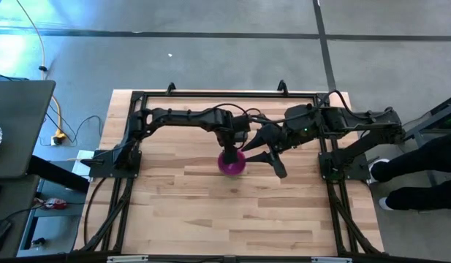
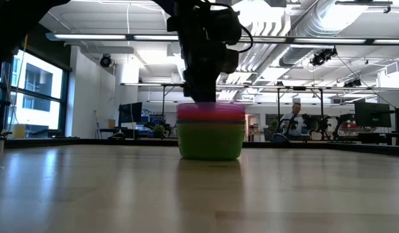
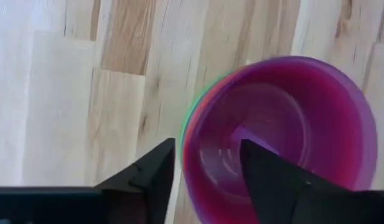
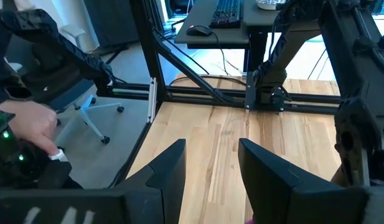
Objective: Nest bowls inside each other
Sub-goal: Stack the violet bowl on top of the pink bowl, then return to Home Position
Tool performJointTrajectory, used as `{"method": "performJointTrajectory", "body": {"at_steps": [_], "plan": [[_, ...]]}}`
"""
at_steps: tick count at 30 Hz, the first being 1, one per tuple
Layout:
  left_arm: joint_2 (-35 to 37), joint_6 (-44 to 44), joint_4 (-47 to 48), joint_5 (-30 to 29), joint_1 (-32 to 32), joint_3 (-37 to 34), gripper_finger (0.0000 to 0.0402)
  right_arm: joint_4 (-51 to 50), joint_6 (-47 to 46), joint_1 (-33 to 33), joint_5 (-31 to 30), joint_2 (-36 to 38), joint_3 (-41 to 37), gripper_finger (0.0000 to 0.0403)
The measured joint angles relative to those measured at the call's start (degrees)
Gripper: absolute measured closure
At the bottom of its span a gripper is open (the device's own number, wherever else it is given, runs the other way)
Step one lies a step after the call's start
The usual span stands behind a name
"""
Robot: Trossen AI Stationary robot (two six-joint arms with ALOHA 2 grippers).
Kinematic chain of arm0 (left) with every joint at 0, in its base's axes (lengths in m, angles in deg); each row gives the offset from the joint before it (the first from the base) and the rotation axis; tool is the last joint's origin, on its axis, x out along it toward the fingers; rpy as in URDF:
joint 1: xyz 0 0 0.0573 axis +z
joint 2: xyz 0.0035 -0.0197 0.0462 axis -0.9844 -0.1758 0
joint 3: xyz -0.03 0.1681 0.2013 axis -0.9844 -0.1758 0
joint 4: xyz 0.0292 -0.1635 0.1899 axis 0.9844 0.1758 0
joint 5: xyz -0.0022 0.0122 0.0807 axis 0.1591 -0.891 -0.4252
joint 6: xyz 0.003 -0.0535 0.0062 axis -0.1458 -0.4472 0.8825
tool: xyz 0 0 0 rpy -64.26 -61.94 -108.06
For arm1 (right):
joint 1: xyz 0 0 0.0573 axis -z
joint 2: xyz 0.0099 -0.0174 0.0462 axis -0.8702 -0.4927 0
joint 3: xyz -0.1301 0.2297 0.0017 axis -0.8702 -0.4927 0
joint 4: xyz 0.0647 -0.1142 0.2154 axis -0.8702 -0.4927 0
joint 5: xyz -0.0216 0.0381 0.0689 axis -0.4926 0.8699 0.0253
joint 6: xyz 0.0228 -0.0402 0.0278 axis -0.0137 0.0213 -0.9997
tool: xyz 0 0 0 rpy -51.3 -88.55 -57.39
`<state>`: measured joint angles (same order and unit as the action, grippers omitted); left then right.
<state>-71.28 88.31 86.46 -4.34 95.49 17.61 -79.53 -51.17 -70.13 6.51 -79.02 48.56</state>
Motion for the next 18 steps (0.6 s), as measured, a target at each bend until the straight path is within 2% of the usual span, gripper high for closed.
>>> {"method": "performJointTrajectory", "body": {"at_steps": [7,18], "plan": [[3.2,0.2,-0.3,-0.3,0.1,0.0,0.0186,-0.4,0.4,0.0,0.0,0.0,0.0,0.0263],[11.9,3.2,2.3,-0.3,0.0,0.0,0.0183,-1.4,1.0,0.0,0.0,0.5,0.0,0.0263]]}}
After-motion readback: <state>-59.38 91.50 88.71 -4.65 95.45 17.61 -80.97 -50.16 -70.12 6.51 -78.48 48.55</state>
